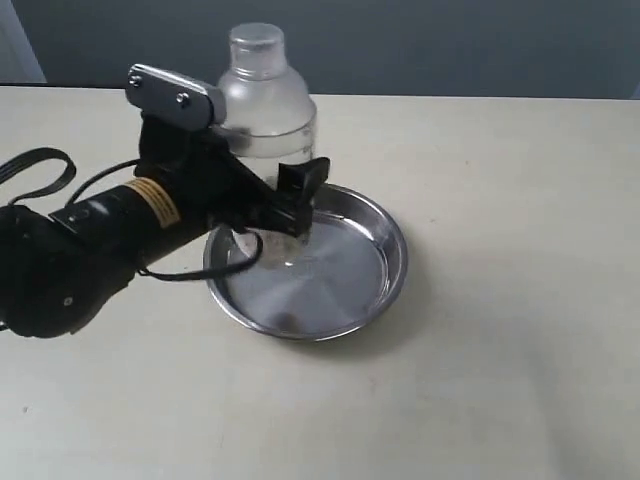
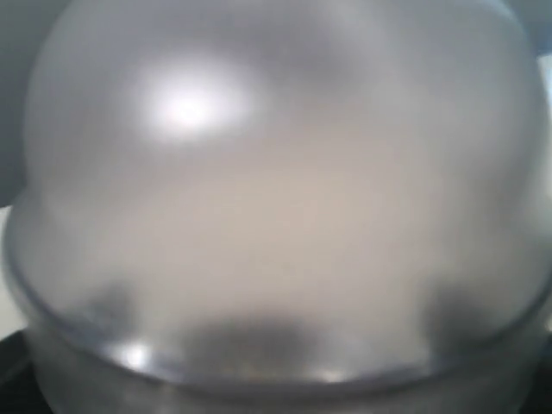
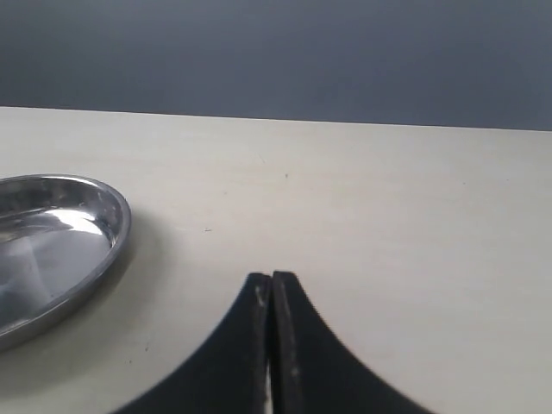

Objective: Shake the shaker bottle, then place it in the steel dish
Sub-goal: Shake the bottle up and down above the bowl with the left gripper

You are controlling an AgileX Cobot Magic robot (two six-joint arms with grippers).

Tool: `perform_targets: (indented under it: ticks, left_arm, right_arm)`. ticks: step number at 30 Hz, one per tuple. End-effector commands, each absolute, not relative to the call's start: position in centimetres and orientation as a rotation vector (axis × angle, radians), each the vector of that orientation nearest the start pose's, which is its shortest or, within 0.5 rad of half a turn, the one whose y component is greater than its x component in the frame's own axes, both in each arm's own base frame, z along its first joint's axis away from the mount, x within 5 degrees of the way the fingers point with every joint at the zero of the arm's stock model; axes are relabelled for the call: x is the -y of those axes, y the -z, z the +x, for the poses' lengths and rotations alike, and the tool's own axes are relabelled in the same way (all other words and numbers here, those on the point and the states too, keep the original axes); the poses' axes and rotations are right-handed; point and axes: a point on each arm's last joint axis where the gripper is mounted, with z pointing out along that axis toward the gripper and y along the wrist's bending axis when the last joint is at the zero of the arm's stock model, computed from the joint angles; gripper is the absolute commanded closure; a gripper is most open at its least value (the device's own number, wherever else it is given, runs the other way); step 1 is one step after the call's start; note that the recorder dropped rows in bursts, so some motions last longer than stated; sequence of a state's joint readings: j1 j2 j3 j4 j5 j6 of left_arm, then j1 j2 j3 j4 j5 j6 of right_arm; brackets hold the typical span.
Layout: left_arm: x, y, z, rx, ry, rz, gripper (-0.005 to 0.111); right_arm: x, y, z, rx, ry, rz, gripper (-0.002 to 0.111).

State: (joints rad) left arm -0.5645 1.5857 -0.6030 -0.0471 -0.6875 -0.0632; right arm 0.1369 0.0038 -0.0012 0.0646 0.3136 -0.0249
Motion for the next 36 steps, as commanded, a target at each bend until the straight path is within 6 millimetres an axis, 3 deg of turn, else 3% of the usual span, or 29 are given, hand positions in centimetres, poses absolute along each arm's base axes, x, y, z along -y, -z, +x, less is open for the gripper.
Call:
perform_targets:
  ticks: [1,2,4,5,6,8,9,10,12,13,15,16,17,18,19,20,21,22,23,24,25,26,27,31,32,33,36]
  left_arm:
    - [13.1,-20.8,27.2,-1.770,0.331,-0.100,0.107]
    - [13.8,-20.8,27.0,-1.787,0.364,-0.004,0.106]
    - [17.5,-21.2,24.8,-1.688,0.452,0.636,0.106]
    - [17.7,-21.3,24.5,-1.664,0.451,0.698,0.107]
    - [16.7,-21.4,25.3,-1.710,0.420,0.523,0.107]
    - [12.1,-20.8,27.4,-1.778,0.255,-0.132,0.107]
    - [11.5,-20.7,27.5,-1.767,0.270,-0.280,0.106]
    - [12.5,-20.9,27.3,-1.784,0.319,-0.127,0.106]
    - [16.8,-21.5,25.1,-1.687,0.422,0.610,0.106]
    - [17.3,-21.7,24.7,-1.647,0.431,0.699,0.107]
    - [14.5,-21.6,26.7,-1.731,0.364,0.209,0.107]
    - [12.5,-21.1,27.4,-1.752,0.338,-0.154,0.107]
    - [12.4,-21.1,27.4,-1.751,0.359,-0.207,0.106]
    - [13.7,-21.2,27.1,-1.767,0.388,0.030,0.106]
    - [16.1,-21.4,25.8,-1.721,0.431,0.441,0.106]
    - [17.2,-21.4,24.9,-1.660,0.440,0.698,0.107]
    - [17.1,-21.4,25.0,-1.674,0.447,0.657,0.107]
    - [15.6,-21.1,26.2,-1.756,0.406,0.391,0.107]
    - [13.6,-20.7,27.2,-1.801,0.377,0.014,0.107]
    - [12.5,-20.4,27.4,-1.804,0.372,-0.205,0.106]
    - [13.4,-20.6,27.2,-1.804,0.377,-0.037,0.106]
    - [15.1,-21.1,26.5,-1.753,0.392,0.303,0.106]
    - [16.1,-21.8,25.9,-1.663,0.420,0.480,0.106]
    - [15.2,-28.9,25.6,-1.358,0.540,0.250,0.107]
    - [15.0,-29.1,25.7,-1.392,0.539,0.217,0.107]
    - [15.0,-27.8,26.0,-1.488,0.528,0.209,0.106]
    - [15.8,-21.3,26.9,-1.730,0.513,0.237,0.106]
  right_arm:
    - [-0.9,-18.6,5.4,-1.787,-0.141,-0.110,0.109]
    - [-0.9,-18.6,5.4,-1.787,-0.141,-0.110,0.109]
    - [-0.9,-18.6,5.4,-1.787,-0.141,-0.110,0.109]
    - [-0.9,-18.6,5.4,-1.787,-0.141,-0.110,0.109]
    - [-0.9,-18.6,5.4,-1.787,-0.141,-0.110,0.109]
    - [-0.9,-18.6,5.4,-1.787,-0.141,-0.110,0.109]
    - [-0.9,-18.6,5.4,-1.787,-0.141,-0.110,0.109]
    - [-0.9,-18.6,5.4,-1.787,-0.141,-0.110,0.109]
    - [-0.9,-18.6,5.4,-1.787,-0.141,-0.110,0.109]
    - [-0.9,-18.6,5.4,-1.787,-0.141,-0.110,0.109]
    - [-0.9,-18.6,5.4,-1.787,-0.141,-0.110,0.109]
    - [-0.9,-18.6,5.4,-1.787,-0.141,-0.110,0.109]
    - [-0.9,-18.6,5.4,-1.787,-0.141,-0.110,0.109]
    - [-0.9,-18.6,5.4,-1.787,-0.141,-0.110,0.109]
    - [-0.9,-18.6,5.4,-1.787,-0.141,-0.110,0.109]
    - [-0.9,-18.6,5.4,-1.787,-0.141,-0.110,0.109]
    - [-0.9,-18.6,5.4,-1.787,-0.141,-0.110,0.109]
    - [-0.9,-18.6,5.4,-1.787,-0.139,-0.111,0.109]
    - [-0.9,-18.6,5.4,-1.787,-0.139,-0.111,0.109]
    - [-0.9,-18.6,5.4,-1.787,-0.139,-0.111,0.109]
    - [-0.9,-18.6,5.4,-1.787,-0.139,-0.111,0.109]
    - [-0.9,-18.6,5.4,-1.787,-0.139,-0.111,0.109]
    - [-0.9,-18.6,5.4,-1.787,-0.139,-0.111,0.109]
    - [-0.9,-18.6,5.4,-1.787,-0.139,-0.111,0.109]
    - [-0.9,-18.6,5.4,-1.787,-0.139,-0.111,0.109]
    - [-0.9,-18.6,5.4,-1.787,-0.139,-0.111,0.109]
    - [-0.9,-18.6,5.4,-1.787,-0.139,-0.111,0.109]
